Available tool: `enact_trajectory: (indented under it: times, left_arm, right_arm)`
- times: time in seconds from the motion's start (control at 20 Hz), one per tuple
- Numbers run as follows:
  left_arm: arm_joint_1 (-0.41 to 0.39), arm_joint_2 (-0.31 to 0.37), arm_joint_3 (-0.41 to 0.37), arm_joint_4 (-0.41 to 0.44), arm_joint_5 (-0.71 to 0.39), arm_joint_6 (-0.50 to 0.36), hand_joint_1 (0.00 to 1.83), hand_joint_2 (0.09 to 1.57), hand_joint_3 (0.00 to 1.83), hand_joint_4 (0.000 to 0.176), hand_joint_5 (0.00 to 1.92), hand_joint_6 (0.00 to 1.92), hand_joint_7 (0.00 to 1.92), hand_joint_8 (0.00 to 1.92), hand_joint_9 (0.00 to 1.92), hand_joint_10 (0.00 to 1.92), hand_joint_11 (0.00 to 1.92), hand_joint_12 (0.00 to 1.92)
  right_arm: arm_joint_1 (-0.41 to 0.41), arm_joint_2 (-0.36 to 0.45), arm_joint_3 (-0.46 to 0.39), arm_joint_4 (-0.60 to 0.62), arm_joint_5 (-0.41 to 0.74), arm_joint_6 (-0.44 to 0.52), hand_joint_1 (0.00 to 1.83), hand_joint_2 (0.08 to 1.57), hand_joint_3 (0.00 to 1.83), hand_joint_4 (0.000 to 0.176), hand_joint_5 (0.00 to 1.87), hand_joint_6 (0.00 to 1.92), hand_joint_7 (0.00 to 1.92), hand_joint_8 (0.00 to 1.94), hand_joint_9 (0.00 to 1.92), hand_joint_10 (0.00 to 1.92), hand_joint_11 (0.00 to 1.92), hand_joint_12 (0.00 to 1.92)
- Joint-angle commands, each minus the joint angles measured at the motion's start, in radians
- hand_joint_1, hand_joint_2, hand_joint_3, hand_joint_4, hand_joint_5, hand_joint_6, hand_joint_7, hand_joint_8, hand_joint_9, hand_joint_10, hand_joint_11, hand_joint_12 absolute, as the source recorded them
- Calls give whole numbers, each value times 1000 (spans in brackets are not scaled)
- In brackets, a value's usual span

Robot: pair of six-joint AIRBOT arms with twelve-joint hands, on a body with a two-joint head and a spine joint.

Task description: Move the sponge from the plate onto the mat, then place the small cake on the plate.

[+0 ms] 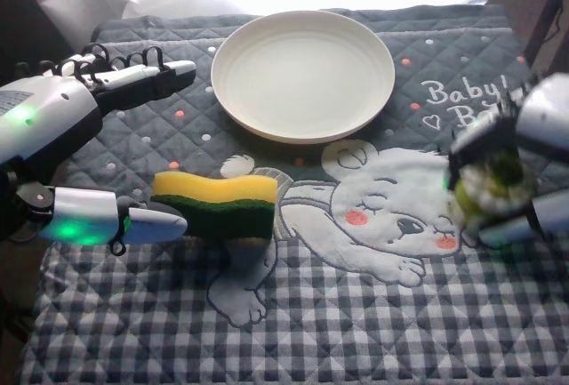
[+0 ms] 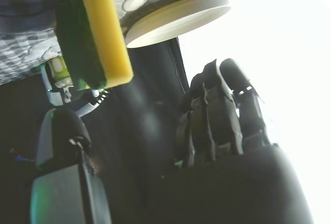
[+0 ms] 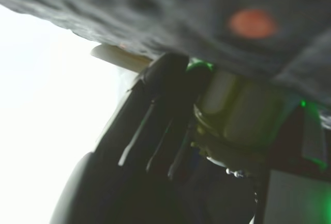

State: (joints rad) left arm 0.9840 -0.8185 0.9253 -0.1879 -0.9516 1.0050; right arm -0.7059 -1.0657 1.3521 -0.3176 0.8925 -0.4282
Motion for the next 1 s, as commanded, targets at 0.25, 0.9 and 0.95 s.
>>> enact_trajectory:
  times: [0.25,0.9,0.95]
  left_arm:
    - [-7,-7,2,0,-139,-8,767,825,0,22,266,3,349,1,351,3,0,1084]
    - [-52,-51,38,57,-132,-53,849,874,3,0,362,4,432,6,366,0,0,717]
    - [-55,-55,41,59,-130,-54,857,875,2,0,371,4,447,8,385,7,0,750]
  right_arm:
    - [235,-105,116,37,43,-56,1385,1019,1,0,1041,761,1324,325,1244,787,1146,1058]
    - [381,-460,418,25,-386,-98,1066,987,0,0,622,270,575,407,715,436,537,1150]
    - [381,-460,416,15,-386,-96,959,926,0,51,451,59,428,119,536,218,340,1051]
